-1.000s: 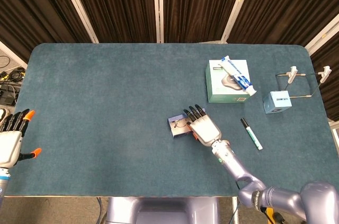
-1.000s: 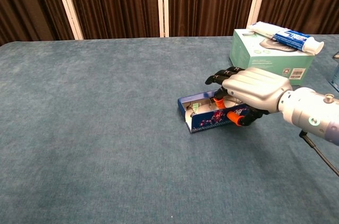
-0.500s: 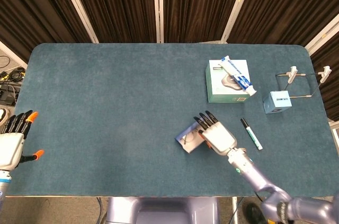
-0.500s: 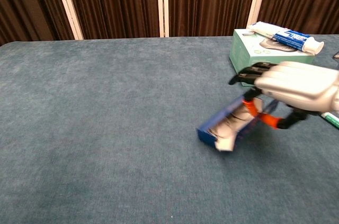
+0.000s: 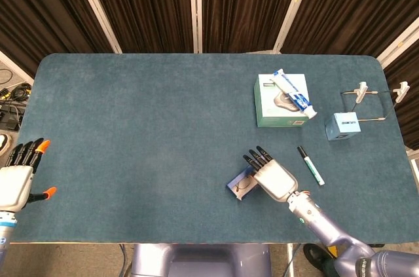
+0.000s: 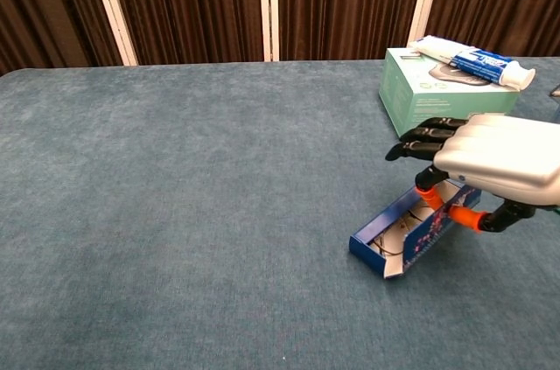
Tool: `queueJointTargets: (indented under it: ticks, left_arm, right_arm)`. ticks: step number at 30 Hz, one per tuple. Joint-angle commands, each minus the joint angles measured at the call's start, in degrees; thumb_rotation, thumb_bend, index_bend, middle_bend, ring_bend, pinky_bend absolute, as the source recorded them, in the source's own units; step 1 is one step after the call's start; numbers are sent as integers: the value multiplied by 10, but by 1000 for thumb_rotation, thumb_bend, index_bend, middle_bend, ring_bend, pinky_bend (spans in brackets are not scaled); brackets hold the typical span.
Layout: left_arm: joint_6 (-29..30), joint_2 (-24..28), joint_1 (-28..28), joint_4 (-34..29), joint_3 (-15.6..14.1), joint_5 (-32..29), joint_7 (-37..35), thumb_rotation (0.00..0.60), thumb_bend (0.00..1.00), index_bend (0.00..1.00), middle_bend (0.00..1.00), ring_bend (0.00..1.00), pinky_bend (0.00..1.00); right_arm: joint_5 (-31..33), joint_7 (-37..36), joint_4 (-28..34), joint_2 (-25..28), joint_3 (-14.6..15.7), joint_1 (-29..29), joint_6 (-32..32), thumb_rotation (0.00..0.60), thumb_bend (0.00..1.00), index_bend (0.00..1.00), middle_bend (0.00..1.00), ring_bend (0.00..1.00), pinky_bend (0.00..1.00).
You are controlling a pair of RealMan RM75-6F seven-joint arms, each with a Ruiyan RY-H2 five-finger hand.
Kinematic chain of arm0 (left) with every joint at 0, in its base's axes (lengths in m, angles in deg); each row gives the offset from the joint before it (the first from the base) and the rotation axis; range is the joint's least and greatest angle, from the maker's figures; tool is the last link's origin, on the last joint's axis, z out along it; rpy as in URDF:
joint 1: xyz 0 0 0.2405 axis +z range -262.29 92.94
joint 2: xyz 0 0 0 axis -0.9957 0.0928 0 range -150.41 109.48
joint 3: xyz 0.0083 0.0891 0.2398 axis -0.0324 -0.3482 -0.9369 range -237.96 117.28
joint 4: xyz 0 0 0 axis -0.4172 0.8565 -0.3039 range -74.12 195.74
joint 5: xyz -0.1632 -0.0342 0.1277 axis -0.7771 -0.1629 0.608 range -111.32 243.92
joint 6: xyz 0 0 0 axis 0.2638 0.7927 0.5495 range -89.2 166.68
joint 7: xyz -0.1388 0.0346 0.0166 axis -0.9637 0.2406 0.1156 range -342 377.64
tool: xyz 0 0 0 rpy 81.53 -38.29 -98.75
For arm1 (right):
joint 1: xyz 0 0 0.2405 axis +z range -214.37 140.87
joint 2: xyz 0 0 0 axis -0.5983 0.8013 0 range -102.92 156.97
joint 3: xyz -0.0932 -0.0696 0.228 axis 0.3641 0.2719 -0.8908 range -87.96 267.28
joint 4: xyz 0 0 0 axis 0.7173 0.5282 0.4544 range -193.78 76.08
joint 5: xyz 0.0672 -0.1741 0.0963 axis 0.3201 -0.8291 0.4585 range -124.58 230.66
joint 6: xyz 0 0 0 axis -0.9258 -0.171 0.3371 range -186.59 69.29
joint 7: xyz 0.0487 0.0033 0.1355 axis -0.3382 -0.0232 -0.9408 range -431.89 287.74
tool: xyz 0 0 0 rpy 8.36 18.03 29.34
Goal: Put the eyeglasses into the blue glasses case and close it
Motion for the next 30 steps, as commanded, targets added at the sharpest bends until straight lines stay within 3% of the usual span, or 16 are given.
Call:
queueJointTargets:
  ticks: [1,22,26,30]
  left_arm:
    - [-2,-1,-1,2,1,-4,1,600,0,0,0,0,0]
    - [-13,0,-4,11,4,-13,-7,600,0,0,0,0,0]
    - [-13,0,-4,12,4,-14,-7,600,0,0,0,0,0]
    - [-13,-1,-5,13,4,-14,-7,600,0,0,0,0,0]
  right_arm:
    - [4,5,-5,-7,-5,5,-10,600,422,646,93,0,0]
    - [64,88,-32,-72,-40,32,-54,600,420,625,89,0,0]
    - [61,90,-34,-82,-45,32,-42,600,376,451,81,0,0]
    - [50,87,-37,-91,-50,28,-18,600,184,224,62,0,0]
